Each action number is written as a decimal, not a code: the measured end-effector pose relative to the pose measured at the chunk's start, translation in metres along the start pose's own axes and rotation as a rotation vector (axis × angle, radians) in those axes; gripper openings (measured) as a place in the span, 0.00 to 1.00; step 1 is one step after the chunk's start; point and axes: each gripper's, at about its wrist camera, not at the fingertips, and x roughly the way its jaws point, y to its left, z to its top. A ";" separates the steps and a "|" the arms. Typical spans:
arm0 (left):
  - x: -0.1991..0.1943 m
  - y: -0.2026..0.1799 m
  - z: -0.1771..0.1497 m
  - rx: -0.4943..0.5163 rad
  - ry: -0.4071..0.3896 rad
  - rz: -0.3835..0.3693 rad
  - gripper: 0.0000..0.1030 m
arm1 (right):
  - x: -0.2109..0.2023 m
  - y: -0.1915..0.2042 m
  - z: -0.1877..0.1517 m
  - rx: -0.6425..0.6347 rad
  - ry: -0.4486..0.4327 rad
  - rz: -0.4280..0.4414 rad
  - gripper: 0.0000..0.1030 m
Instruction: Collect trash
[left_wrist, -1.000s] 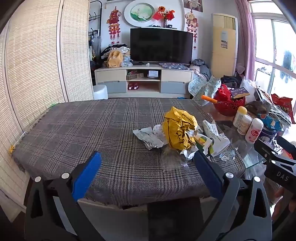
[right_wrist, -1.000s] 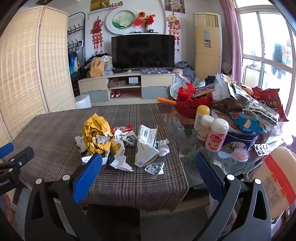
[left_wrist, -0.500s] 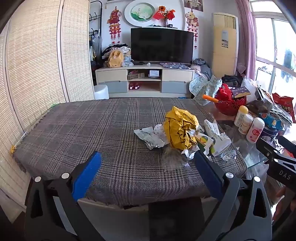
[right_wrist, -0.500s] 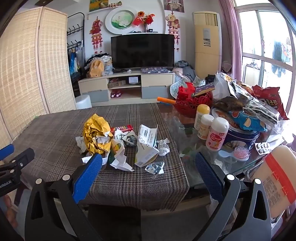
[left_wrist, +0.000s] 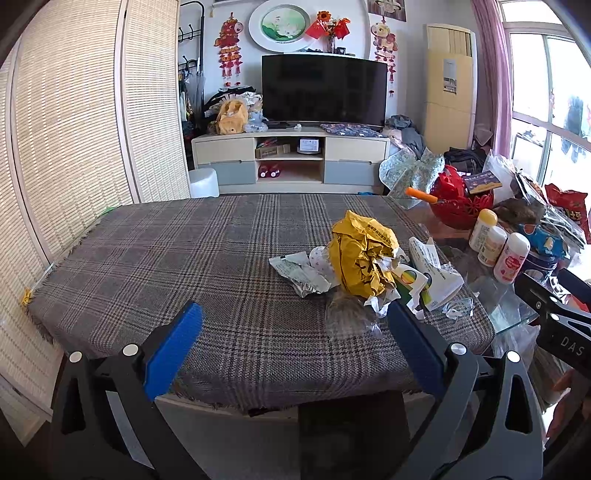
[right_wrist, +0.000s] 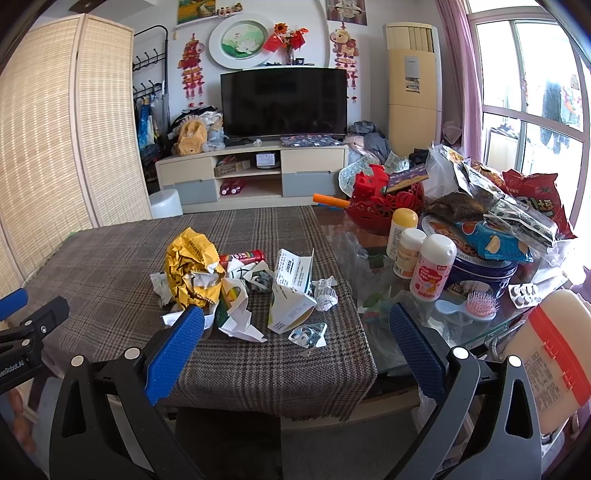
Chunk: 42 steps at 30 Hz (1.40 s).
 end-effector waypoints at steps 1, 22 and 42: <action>0.000 0.001 0.000 -0.002 0.001 -0.001 0.92 | 0.000 0.000 0.000 0.001 0.000 0.001 0.97; 0.003 0.000 -0.005 0.006 0.008 0.010 0.92 | 0.001 -0.002 -0.002 0.005 0.003 -0.004 0.97; 0.005 -0.002 -0.007 0.010 0.014 0.015 0.92 | 0.002 -0.008 -0.002 0.018 0.007 -0.012 0.97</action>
